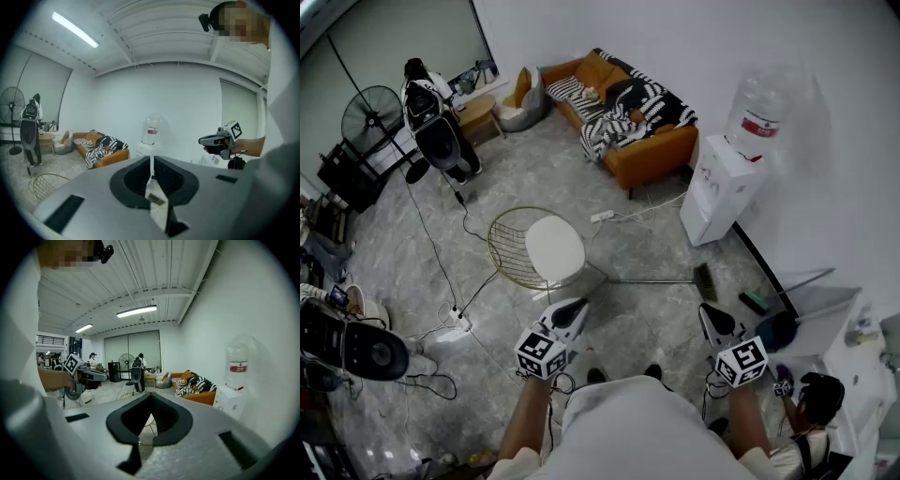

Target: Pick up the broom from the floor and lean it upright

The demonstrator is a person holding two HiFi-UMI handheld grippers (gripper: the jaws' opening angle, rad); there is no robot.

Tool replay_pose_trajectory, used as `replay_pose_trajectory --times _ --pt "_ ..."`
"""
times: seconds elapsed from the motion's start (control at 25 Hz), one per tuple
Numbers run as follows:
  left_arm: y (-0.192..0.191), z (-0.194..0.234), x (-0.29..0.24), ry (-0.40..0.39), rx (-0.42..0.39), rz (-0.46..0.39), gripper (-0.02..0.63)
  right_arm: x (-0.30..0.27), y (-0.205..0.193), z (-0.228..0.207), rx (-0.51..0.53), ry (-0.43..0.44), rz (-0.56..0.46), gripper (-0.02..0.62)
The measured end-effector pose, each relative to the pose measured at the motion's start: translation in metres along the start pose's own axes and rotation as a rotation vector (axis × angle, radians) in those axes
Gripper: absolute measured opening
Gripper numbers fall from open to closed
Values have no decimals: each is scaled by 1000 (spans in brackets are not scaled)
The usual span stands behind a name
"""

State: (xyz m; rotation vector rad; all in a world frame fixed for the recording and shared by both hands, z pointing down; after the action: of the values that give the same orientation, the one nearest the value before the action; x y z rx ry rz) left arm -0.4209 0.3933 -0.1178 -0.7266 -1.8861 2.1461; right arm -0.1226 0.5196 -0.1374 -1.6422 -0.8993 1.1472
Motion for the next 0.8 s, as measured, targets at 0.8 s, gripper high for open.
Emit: replay_pose_trajectory --times 0.8 --pt "-8 -50 -26 45 8 32 25 24 -18 -47 -45 27 17 0"
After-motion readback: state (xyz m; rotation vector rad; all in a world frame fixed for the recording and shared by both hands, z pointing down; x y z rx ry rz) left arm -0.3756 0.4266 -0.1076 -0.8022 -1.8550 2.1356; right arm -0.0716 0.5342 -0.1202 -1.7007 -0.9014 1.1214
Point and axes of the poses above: the fingertips, and each gripper's own axes: x backward along the fingers, z to its left, y out of its top, the point moved 6 cm from there along x, backward along the fingers, and after that the axes turned 7 degrees about -x, right-handed, at the moved point
